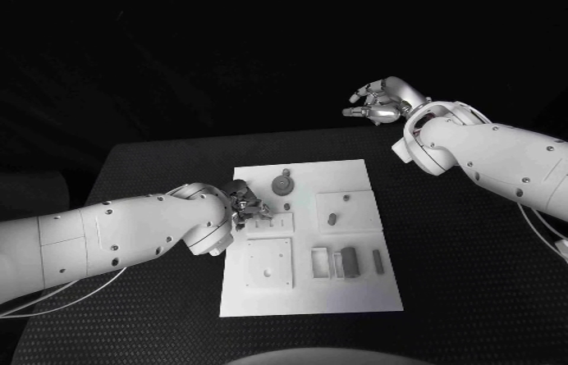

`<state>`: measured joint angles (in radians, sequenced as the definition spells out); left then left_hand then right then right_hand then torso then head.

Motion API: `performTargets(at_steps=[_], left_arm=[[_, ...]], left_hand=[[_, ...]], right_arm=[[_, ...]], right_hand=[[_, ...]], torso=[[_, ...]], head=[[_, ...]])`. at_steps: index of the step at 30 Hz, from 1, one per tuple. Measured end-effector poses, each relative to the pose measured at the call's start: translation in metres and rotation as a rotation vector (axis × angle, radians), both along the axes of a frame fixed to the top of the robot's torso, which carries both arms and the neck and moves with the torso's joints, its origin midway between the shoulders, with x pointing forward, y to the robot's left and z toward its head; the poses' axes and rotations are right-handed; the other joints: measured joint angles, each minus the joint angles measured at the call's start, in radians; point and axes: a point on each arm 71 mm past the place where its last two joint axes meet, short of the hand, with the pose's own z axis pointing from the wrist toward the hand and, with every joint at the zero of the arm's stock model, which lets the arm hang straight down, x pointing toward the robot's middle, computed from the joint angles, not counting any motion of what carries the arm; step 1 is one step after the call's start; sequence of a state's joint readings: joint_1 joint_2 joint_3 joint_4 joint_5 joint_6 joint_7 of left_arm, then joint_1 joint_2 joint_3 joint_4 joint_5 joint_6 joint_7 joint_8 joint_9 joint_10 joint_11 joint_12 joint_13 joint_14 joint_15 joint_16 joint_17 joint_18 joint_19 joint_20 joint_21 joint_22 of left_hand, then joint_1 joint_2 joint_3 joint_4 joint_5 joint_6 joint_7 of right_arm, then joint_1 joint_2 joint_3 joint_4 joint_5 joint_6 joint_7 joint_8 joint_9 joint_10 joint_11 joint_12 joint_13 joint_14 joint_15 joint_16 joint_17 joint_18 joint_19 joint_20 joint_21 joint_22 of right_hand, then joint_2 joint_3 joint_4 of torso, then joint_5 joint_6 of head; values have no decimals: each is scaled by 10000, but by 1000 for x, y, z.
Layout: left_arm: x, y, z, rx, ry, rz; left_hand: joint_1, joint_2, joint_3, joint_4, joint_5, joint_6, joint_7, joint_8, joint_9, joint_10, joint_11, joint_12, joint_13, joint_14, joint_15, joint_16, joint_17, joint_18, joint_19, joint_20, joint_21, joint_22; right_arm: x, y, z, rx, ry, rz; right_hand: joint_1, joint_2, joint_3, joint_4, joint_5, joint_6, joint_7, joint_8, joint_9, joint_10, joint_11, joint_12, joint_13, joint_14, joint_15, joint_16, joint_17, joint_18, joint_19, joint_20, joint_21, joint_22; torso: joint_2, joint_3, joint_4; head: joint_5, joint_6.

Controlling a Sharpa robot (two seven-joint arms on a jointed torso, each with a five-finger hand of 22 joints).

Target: Assemble the parts on the task board

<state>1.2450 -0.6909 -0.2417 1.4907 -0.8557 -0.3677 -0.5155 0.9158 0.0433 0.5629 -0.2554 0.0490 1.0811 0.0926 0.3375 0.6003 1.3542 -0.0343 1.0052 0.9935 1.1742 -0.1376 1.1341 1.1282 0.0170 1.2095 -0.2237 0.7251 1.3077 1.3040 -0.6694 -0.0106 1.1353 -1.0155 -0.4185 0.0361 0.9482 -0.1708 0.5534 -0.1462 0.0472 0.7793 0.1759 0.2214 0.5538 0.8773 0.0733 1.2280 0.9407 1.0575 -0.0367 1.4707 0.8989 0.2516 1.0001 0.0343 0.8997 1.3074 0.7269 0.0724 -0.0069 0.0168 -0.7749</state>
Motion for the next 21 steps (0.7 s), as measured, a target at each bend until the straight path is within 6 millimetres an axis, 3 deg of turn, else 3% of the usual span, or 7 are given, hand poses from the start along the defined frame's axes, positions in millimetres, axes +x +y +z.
performTargets(at_steps=[10, 21], left_arm=[[-1, -5, -1, 264, -119, -346], [1, -6, -2, 661, -319, -569]], left_hand=[[-509, 120, 577, -131, -62, 0, 0, 82, 135, 23, -58, 46, -185, -1, -2, 189, -309, -2, -1, -2, 116, -1], [-668, 98, 715, -241, -17, 0, 0, 117, 193, 37, -72, 85, -276, 13, -18, 307, -459, -2, -1, -2, 154, -2]], right_arm=[[0, 1, 0, 0, 30, 40], [0, 2, 0, -6, 69, 81]], right_hand=[[-2, -2, -27, -28, 0, 13, -13, 36, -12, 0, 0, -1, -18, 0, 0, -1, -9, 0, 0, 0, 0, 0], [-20, 16, -55, -55, -1, 32, -16, 50, -22, 0, 0, 35, -30, 1, 1, -1, -9, -22, 0, 1, 1, 0]], torso=[[-3, 1, -3], [-3, 5, -3]], head=[[-15, -29], [-23, -58]])
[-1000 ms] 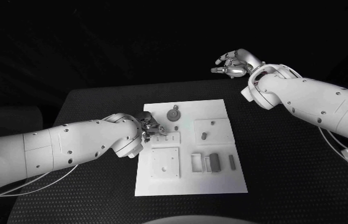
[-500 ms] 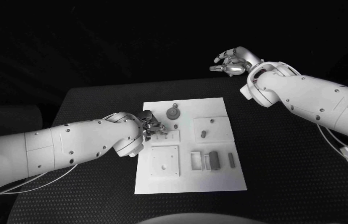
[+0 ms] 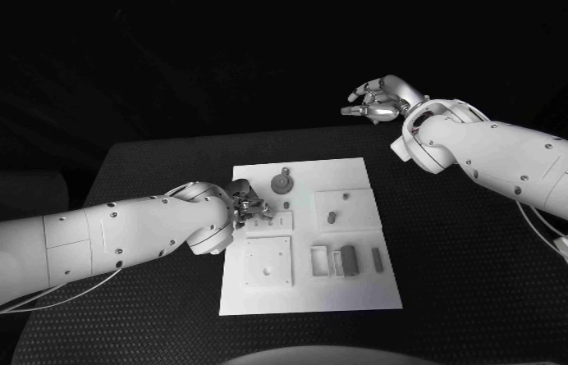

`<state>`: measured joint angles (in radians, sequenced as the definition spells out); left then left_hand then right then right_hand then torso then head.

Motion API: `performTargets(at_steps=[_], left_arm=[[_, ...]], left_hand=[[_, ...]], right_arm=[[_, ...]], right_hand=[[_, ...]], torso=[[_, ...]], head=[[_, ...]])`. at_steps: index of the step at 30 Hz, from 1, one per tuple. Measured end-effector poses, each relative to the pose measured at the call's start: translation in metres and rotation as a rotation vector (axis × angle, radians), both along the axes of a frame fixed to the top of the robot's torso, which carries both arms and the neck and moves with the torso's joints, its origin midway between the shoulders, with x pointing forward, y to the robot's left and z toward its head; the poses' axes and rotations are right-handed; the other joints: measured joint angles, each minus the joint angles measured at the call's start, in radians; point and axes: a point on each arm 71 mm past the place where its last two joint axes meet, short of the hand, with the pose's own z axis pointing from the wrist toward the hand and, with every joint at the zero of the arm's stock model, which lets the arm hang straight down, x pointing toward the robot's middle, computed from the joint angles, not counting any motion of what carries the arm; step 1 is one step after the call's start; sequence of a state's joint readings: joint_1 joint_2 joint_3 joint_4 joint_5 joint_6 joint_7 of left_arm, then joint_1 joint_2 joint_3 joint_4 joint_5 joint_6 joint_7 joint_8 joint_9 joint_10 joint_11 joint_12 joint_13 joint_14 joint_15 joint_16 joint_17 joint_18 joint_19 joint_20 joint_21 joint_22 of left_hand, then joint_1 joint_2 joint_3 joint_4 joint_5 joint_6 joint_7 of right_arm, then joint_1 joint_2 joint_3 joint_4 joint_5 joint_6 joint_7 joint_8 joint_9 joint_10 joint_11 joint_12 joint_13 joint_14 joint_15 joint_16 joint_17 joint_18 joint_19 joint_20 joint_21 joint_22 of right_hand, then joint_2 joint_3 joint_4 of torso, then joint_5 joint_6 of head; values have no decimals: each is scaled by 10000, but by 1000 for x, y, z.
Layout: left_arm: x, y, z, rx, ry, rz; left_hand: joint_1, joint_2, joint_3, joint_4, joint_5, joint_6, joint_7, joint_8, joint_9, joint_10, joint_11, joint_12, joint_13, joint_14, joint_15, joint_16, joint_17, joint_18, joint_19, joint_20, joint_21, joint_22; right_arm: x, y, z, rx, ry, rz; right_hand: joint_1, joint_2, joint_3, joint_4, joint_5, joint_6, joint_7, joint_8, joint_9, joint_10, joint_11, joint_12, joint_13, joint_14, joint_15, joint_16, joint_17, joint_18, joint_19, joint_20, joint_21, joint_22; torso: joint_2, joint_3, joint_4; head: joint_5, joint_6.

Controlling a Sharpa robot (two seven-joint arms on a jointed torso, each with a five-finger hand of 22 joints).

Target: Assemble the parts on the task board

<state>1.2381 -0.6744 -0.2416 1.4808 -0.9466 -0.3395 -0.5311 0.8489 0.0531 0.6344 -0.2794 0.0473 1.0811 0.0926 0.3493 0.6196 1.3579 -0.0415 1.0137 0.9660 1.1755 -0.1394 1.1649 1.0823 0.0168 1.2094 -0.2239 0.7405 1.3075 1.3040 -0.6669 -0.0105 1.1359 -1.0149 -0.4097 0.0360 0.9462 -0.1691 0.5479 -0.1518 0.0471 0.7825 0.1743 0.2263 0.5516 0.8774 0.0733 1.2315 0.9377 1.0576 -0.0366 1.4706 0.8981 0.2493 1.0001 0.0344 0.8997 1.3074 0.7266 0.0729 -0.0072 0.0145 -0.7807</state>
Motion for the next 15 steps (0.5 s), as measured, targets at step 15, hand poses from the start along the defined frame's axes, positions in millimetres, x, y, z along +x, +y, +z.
performTargets(at_steps=[15], left_arm=[[1, -1, -5, 312, -41, -130]], left_hand=[[-102, 1, 80, -34, -3, 25, -25, -9, -2, 18, -18, 39, -49, 21, -21, 48, -68, -1, 20, -21, 4, -2]], right_arm=[[0, 1, 0, 1, 29, 41]], right_hand=[[-21, 21, 0, 0, -6, -6, 39, 0, 1, 0, 0, -1, -9, 1, 1, 0, -1, -17, -2, 3, 0, 0]], torso=[[5, 1, -2]], head=[[-21, -50]])
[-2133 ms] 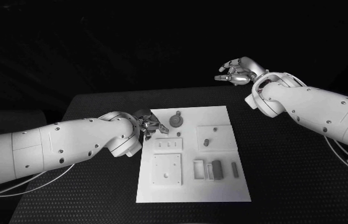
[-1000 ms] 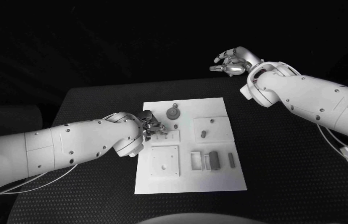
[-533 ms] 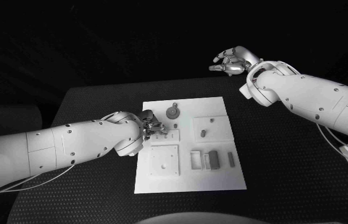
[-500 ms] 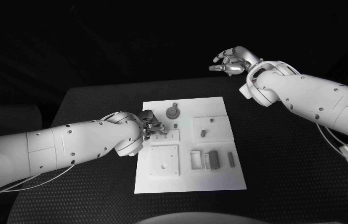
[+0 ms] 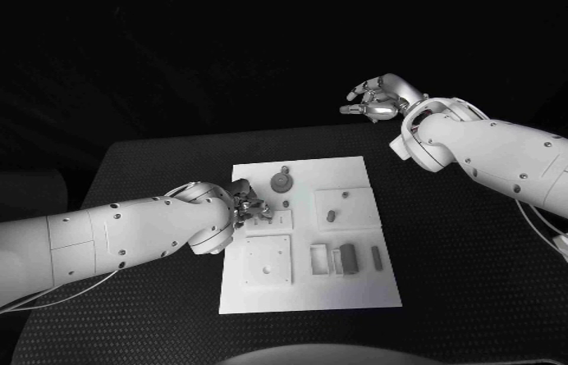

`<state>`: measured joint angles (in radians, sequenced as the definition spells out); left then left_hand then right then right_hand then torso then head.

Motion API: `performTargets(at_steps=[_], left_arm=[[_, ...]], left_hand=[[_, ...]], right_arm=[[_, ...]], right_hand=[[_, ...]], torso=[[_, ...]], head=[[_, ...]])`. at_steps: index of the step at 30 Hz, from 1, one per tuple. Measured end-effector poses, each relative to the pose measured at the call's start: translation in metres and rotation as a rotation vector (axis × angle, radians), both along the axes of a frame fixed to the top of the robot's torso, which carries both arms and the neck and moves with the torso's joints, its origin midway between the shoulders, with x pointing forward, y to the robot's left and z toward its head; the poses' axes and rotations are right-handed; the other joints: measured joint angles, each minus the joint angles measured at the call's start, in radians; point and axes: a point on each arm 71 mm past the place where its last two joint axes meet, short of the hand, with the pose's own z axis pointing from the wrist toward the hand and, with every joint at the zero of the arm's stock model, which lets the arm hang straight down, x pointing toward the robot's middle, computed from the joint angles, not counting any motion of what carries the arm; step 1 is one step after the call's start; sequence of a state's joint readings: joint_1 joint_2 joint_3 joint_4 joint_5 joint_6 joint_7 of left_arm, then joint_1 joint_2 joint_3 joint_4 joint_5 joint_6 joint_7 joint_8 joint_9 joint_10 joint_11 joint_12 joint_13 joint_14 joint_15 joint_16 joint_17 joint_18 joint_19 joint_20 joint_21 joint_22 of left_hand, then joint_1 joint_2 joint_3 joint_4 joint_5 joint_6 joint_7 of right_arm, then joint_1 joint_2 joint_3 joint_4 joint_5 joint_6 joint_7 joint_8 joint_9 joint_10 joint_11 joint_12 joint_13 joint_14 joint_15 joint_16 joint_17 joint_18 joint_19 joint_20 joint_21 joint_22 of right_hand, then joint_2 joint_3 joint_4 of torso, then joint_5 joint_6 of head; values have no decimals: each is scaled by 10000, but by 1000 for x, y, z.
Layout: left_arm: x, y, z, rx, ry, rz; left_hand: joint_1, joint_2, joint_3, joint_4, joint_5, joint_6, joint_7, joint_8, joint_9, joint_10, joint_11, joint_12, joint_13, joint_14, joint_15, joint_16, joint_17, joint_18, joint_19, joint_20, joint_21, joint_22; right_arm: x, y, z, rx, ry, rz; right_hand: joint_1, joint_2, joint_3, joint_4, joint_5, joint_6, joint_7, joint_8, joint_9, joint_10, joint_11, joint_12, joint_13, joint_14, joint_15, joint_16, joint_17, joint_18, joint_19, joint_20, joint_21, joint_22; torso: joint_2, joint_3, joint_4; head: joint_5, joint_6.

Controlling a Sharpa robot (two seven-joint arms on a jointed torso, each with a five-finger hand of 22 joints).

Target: Assemble the parts on the task board

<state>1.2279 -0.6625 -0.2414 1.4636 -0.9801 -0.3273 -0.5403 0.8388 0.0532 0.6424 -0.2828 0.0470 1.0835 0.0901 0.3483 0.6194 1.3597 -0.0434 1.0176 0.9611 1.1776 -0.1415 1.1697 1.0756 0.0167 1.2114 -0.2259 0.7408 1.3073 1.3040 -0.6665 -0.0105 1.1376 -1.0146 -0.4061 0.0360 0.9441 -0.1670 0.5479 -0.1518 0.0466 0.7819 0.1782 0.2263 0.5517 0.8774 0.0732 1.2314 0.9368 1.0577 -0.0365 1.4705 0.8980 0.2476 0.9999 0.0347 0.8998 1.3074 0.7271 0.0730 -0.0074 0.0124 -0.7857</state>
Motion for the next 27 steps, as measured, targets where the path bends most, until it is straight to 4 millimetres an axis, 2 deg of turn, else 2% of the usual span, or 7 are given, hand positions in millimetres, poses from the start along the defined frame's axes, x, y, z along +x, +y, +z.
performTargets(at_steps=[6, 27], left_arm=[[0, -1, -2, 71, 36, -38], [0, -4, -3, 215, 63, -261]], left_hand=[[-159, 157, 53, 52, -18, 7, -7, 15, 32, 1, -1, 0, -51, 0, 0, 67, -76, -1, -15, -17, 36, 2], [-381, 165, 92, 13, -15, 31, -31, 88, 100, 20, -20, 78, -112, 33, -33, 194, -181, -2, 17, -54, 113, 5]], right_arm=[[0, 1, 0, 1, 14, 27], [0, 3, 0, 2, 55, 96]], right_hand=[[0, 0, 0, 0, 0, 2, 2, 0, -10, 0, 0, -1, -6, 0, 0, 0, -8, -3, -32, 31, 2, 0], [0, 0, -27, -27, 0, 20, -8, 0, -19, 0, 0, -3, -21, 1, 1, -1, -7, -61, -32, 31, 2, 0]], torso=[[0, -1, 4], [-1, -1, 4]], head=[[-14, -21], [-35, -53]])
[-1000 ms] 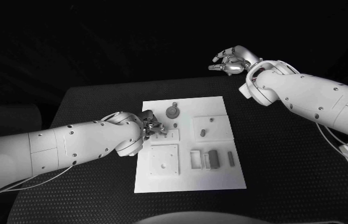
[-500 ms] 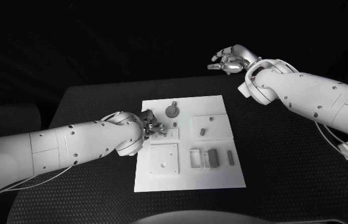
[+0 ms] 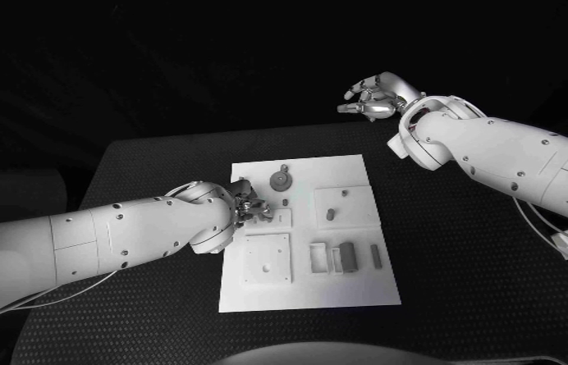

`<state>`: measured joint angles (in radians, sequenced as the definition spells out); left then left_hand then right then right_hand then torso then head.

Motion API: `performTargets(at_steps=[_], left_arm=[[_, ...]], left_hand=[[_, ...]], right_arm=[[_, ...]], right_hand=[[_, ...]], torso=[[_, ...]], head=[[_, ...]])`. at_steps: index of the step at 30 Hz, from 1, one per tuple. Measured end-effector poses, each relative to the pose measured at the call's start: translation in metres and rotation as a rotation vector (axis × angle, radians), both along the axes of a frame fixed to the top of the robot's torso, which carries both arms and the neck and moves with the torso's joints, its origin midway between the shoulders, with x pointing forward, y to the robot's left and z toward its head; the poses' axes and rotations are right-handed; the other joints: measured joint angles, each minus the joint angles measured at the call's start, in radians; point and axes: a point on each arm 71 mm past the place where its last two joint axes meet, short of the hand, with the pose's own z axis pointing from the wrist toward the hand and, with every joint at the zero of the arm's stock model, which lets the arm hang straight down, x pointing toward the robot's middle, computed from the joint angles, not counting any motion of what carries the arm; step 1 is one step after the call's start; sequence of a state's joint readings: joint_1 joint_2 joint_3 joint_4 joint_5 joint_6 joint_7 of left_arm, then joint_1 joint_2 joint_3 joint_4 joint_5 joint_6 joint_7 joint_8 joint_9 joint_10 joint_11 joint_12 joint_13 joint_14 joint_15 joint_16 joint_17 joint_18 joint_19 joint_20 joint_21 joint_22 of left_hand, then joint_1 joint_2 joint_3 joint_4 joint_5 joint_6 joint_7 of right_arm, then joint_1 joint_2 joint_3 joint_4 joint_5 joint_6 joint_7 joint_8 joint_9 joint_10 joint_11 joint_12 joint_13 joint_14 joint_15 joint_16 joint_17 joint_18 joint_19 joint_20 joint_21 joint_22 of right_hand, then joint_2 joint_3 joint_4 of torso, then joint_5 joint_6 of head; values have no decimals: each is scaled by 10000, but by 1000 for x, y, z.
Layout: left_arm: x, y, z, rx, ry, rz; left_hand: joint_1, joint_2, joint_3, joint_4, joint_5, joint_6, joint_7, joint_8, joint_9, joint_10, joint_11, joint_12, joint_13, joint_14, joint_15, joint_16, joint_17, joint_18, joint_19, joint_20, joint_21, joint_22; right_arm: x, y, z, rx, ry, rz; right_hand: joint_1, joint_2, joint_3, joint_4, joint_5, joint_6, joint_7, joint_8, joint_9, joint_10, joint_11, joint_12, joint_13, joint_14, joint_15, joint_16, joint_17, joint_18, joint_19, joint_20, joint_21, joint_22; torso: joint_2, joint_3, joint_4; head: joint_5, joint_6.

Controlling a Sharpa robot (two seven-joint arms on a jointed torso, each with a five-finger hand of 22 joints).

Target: Assemble the parts on the task board

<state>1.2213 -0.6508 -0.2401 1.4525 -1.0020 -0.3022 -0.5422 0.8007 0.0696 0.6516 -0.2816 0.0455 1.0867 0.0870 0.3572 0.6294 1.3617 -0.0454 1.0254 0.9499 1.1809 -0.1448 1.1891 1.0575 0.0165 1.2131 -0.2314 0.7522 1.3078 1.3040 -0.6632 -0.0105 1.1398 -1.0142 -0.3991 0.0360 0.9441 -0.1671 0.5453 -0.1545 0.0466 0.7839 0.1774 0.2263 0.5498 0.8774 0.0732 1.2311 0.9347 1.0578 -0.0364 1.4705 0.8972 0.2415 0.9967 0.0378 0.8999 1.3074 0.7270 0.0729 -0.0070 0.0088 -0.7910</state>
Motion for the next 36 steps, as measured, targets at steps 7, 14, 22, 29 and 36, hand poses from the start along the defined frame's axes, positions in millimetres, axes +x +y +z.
performTargets(at_steps=[7, 14, 22, 29, 36], left_arm=[[-1, -1, -1, 68, 56, -121], [-1, 0, -1, 111, 89, -176], [-1, 0, -1, 138, 108, -186], [0, 3, -1, 160, 85, -133], [0, 3, -1, 157, 77, -117]], left_hand=[[-45, -19, 69, -13, 1, 12, -12, 1, 24, 2, -2, 37, -17, 1, -1, 30, -38, 0, 2, 2, 0, -1], [-50, -24, 69, -13, 0, 17, -17, 1, 21, 16, -16, 38, -27, 3, -3, 68, -51, 0, 38, -31, 0, -2], [-48, -23, 124, -26, -4, 35, -34, -12, 42, 32, -32, 38, -51, 37, -37, 68, -79, -1, 41, -30, 38, -3], [11, -52, 205, -51, -20, 39, -39, 58, 46, 34, -34, 51, -88, 37, -37, 107, -137, 0, 45, -32, 38, -3], [61, -102, 309, -82, 77, 39, -39, 114, 129, 35, -34, 77, -163, 37, -37, 193, -238, -1, 56, -51, 53, -4]], right_arm=[[0, 1, 0, -3, 22, 26], [0, 1, 0, -7, 39, 43], [0, 1, 0, -10, 51, 53], [0, 2, -1, -13, 62, 61], [0, 1, -1, -17, 71, 63]], right_hand=[[0, 0, 0, 0, 0, 8, -8, 0, 1, 0, 0, 0, -4, 0, 0, 39, -9, 84, 0, 1, 1, 0], [0, 0, -28, 28, 0, -20, 15, 0, -8, 0, 0, 0, -8, 1, 0, 41, -9, 94, -1, 1, 1, 0], [0, 0, -28, 28, 0, -33, 4, 0, -8, 0, 0, -1, -17, 0, 0, 41, -8, 114, -1, 2, 2, 0], [0, 0, -28, 28, 0, -32, 1, 0, -16, 0, 0, -1, -17, 1, 0, 40, -8, 115, -2, 2, 2, 0], [0, 0, -28, 28, 0, -31, -2, 0, -16, 0, 0, 38, -26, 1, 1, 40, -17, 112, -2, 2, 2, 0]], torso=[[-1, -1, 0], [-2, 0, 3], [-2, -6, 11], [-1, -10, 7], [1, -12, 6]], head=[[-6, -9], [-7, -16], [1, -17], [13, -31], [9, -35]])
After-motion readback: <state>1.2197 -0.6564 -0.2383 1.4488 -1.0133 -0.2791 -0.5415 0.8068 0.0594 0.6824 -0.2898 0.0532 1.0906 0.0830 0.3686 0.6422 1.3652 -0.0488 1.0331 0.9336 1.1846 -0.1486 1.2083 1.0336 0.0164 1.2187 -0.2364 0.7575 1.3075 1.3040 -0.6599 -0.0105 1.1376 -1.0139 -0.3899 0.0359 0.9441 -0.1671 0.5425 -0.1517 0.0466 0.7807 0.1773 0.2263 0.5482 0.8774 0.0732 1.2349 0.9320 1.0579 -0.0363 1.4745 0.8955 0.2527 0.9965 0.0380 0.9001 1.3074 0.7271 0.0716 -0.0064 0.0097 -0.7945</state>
